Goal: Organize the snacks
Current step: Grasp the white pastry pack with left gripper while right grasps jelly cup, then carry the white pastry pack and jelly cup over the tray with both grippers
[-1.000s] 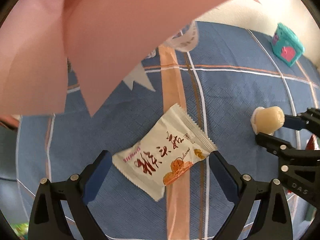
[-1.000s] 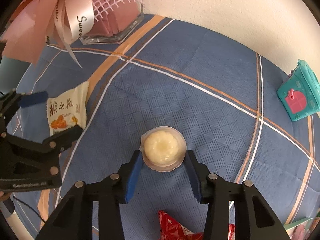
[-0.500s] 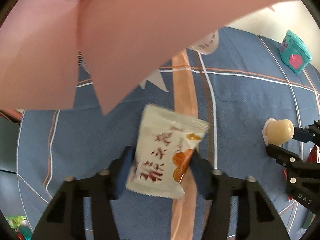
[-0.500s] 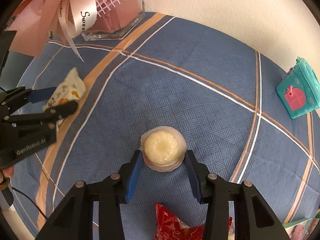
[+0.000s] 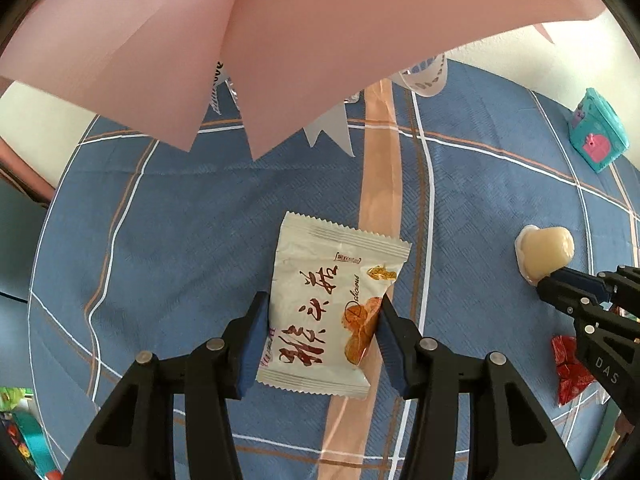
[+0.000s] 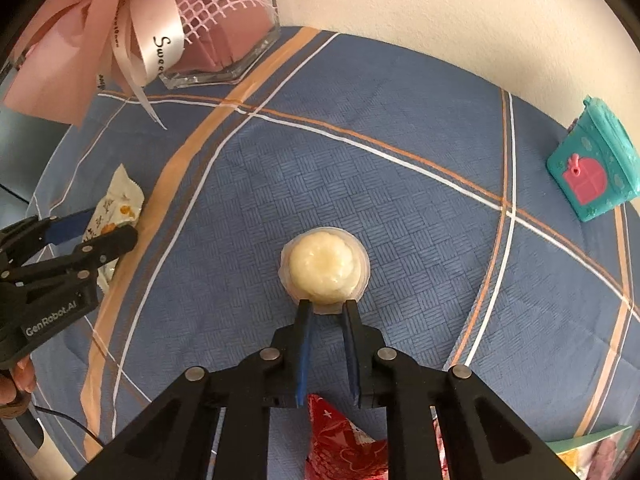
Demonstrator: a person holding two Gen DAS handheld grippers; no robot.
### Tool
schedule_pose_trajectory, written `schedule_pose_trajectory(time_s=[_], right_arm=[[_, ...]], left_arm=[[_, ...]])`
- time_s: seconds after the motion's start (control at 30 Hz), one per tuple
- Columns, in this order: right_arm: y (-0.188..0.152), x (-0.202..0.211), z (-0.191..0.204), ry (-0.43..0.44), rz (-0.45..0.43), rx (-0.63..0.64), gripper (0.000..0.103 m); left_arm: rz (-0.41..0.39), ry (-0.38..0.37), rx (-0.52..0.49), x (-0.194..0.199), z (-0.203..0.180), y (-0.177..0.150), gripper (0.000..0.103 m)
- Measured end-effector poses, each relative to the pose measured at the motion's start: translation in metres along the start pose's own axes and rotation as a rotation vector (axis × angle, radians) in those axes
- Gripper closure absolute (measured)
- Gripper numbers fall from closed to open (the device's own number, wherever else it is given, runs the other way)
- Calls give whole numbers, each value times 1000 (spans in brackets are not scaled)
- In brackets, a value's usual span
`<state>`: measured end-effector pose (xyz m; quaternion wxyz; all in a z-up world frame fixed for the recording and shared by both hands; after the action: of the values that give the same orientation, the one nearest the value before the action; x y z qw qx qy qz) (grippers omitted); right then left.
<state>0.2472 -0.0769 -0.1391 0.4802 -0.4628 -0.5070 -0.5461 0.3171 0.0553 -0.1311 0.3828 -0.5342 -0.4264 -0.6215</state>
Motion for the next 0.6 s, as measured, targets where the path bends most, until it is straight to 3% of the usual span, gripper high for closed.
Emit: schedule_pose_trajectory(time_s=[0.03, 0.13, 0.43, 0.6], right_arm=[[1, 3, -2, -4, -9, 3, 81], [5, 9, -10, -16, -33, -14, 51], [21, 1, -4, -15, -28, -5, 45], [22, -2, 10, -69, -48, 14, 45]], left_arm=[[0, 0, 7, 1, 1, 2, 50], [4, -20, 51, 3, 3, -2, 50], [17, -52, 94, 0, 19, -2, 50], [15, -48, 87, -1, 24, -2, 50]])
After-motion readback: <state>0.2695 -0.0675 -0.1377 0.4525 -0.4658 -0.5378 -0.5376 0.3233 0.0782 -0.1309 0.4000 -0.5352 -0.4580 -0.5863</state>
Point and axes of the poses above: each gripper's, at about its wrist camera, not at the fingertips, and x roughly against the way its jaws point, z to its left, y to its top, the point moved 6 cm from there along -x, roughly the way its jaws point, and after that the axes turned 13 degrees about z, right-handed, at the moved point
